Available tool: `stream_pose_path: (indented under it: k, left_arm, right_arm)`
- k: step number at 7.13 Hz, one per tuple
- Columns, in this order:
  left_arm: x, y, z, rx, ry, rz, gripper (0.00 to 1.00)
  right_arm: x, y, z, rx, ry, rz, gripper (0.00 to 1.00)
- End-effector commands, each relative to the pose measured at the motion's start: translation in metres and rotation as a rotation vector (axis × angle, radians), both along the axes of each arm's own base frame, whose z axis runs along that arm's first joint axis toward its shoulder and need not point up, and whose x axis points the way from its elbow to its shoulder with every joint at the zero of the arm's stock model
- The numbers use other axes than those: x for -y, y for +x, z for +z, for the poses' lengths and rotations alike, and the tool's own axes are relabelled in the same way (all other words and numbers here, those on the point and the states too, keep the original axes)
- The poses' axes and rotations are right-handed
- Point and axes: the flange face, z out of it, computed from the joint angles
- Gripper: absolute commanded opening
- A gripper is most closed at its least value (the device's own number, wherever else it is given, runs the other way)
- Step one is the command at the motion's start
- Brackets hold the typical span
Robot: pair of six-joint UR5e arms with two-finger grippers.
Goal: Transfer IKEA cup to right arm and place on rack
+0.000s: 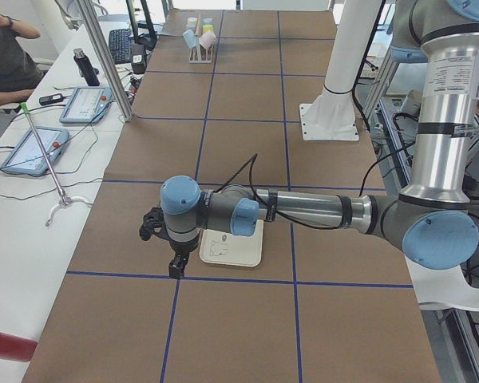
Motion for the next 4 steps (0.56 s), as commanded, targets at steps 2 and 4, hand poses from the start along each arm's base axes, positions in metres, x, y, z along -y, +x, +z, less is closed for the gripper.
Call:
stream_pose_path:
  k: [2, 4]
  left_arm:
    - [0.000, 0.000, -0.001, 0.001, 0.004, 0.000, 1.00]
    - [0.000, 0.000, -0.001, 0.007, 0.006, -0.001, 1.00]
  right_arm:
    - [-0.014, 0.008, 0.021, -0.004, 0.028, 0.018, 1.00]
    - [-0.015, 0.017, 0.029, 0.000, 0.042, 0.039, 1.00]
